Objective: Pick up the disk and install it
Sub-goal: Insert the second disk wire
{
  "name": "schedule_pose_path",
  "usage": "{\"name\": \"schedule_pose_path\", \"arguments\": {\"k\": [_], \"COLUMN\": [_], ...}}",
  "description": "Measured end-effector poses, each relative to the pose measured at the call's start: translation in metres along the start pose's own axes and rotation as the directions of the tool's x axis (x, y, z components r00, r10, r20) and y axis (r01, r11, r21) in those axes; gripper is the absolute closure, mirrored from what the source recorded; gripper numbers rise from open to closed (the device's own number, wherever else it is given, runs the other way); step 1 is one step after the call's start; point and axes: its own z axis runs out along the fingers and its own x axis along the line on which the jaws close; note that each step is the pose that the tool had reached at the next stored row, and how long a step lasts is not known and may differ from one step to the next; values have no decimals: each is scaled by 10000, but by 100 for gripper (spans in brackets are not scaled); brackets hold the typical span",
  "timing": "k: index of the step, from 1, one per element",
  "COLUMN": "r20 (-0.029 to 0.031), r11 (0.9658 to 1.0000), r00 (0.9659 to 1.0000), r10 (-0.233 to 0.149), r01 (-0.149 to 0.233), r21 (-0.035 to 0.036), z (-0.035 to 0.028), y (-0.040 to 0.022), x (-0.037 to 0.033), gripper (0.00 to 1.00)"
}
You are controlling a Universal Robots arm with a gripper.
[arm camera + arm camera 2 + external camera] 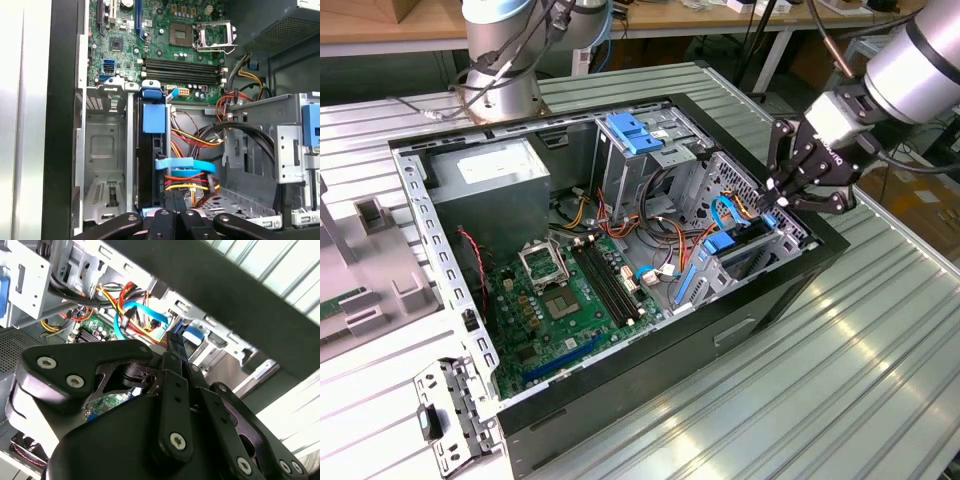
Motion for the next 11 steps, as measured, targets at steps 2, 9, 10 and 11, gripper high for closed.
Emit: {"name": "schedule_pose_path", "arguments": {"k": [2,9,10,11], "r20": [14,26,26,26], "r11": [10000,10000,10000,10000], "r00": [10000,10000,10000,10000], "r10": [-2,-1,-1,-1], "r01": [2,1,1,1], "r21": [-4,-7,-7,-7], "z": [-33,-146,-148,-149], "y": [-67,-119,-119,-119], "x": [-7,-33,-34,-34], "gripper": [89,89,89,89]}}
